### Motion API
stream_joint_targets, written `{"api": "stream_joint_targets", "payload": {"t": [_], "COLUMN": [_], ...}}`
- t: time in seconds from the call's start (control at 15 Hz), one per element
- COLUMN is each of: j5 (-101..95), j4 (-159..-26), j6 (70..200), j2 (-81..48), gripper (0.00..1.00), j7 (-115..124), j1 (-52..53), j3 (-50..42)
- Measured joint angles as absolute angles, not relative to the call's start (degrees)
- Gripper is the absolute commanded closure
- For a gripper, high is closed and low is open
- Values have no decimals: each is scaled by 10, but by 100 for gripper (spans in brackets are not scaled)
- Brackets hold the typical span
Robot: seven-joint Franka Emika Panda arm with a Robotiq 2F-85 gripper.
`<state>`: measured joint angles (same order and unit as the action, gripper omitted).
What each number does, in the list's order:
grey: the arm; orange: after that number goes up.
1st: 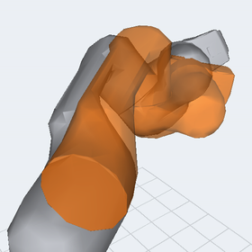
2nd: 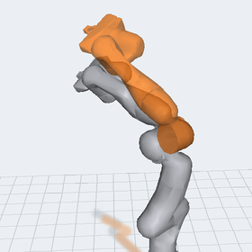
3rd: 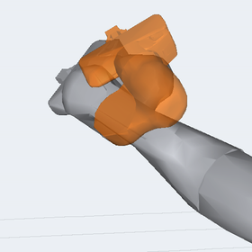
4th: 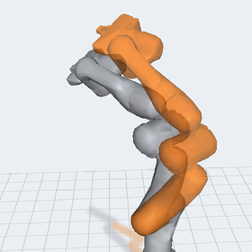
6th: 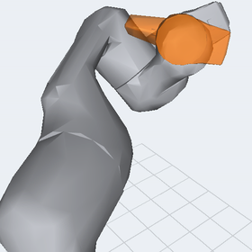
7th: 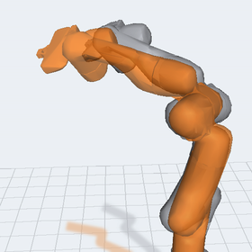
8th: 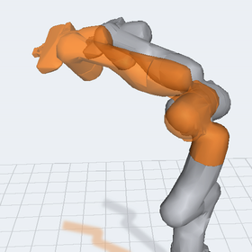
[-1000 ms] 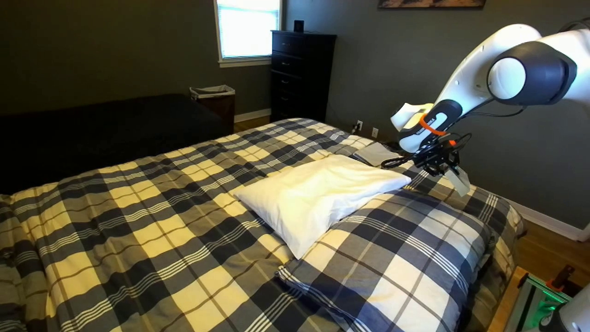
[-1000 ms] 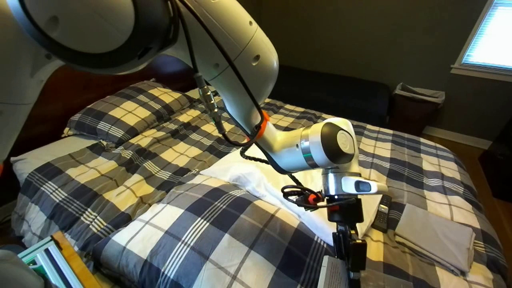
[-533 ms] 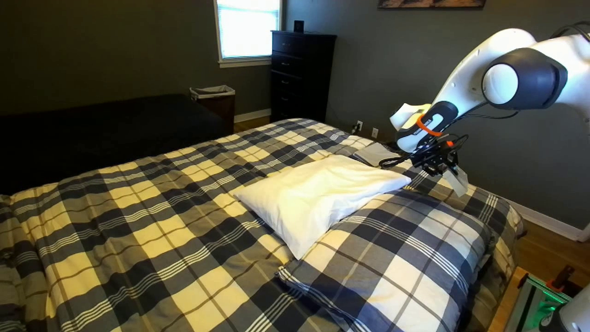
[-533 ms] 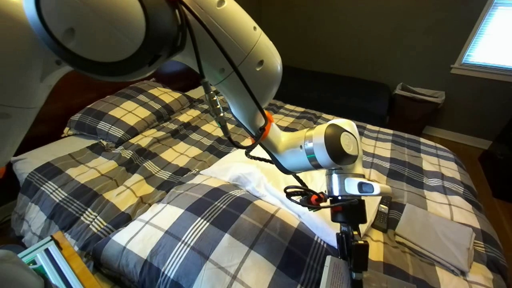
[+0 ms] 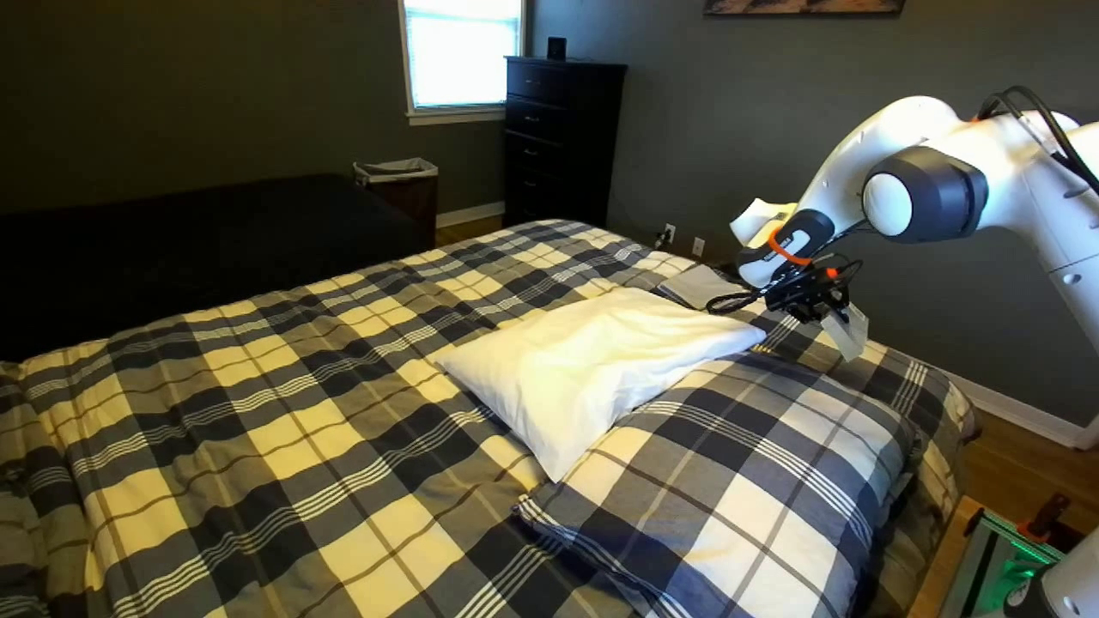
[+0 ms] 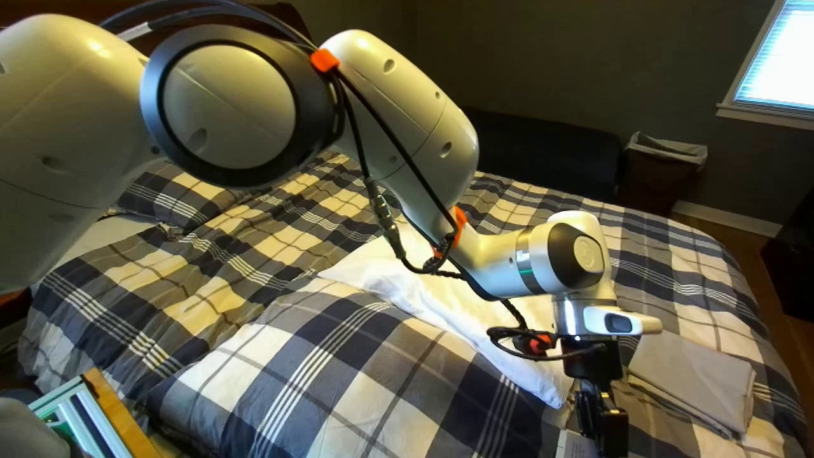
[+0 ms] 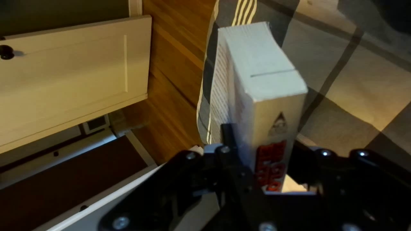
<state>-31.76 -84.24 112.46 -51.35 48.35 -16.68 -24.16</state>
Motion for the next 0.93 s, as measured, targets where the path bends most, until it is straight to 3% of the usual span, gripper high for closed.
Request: {"api": "stream_joint_targets", "payload": {"t": [0.53, 0.93], "j5": [-315, -281], "j4": [-805, -774], "j6": [1257, 1271], "j2": [-584, -614], "gripper": [92, 92], "j7": [466, 426], "j1": [-194, -223], "j3": [-273, -276]}}
